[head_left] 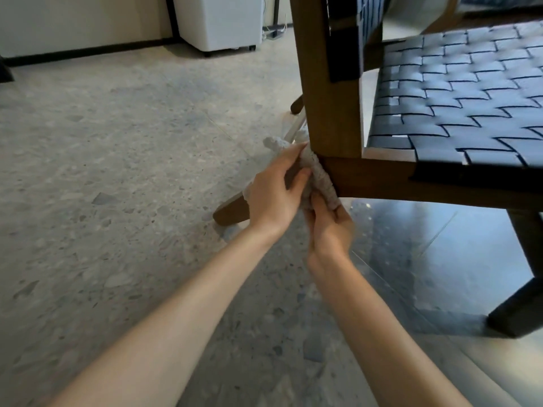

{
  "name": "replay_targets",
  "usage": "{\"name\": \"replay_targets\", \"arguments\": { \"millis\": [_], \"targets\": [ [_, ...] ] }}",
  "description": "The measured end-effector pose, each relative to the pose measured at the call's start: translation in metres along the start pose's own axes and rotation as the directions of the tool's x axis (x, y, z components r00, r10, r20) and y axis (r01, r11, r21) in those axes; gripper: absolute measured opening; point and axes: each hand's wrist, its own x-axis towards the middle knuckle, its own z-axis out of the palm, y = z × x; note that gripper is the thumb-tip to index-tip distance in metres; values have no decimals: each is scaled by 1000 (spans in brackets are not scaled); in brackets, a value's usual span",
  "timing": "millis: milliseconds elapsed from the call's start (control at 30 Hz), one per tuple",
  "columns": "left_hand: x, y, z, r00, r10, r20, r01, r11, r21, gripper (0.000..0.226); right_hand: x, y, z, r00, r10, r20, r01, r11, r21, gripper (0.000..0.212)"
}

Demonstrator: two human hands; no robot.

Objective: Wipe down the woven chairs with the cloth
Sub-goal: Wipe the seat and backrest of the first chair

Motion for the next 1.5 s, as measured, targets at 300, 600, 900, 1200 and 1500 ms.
{"name": "replay_targets", "arguments": {
  "millis": [300, 600, 900, 1200, 1500],
  "targets": [
    [-10, 13, -17, 985, -146, -92, 139, 987, -79, 31, -12, -6, -15, 993, -59, -107, 48, 994, -103, 21],
    [-46, -20, -35, 967, -244, -75, 231, 961, -155, 17, -25, 21, -28, 976, -190, 108, 218, 886, -409, 34],
    [-32, -42, -102, 903, -413, 121, 411, 911, 45, 19, -24, 25, 9, 872, 43, 487, 389, 542, -745, 20],
    [15, 74, -236, 752, -659, 6, 651, 745, 149, 23, -110, -91, 129, 723, 383, 575, 427, 406, -808, 19],
    [99, 272, -398, 846, -533, 4, 514, 817, 262, 31, -223, -282, 272, 613, 566, 551, 432, 345, -834, 17]
  ]
}}
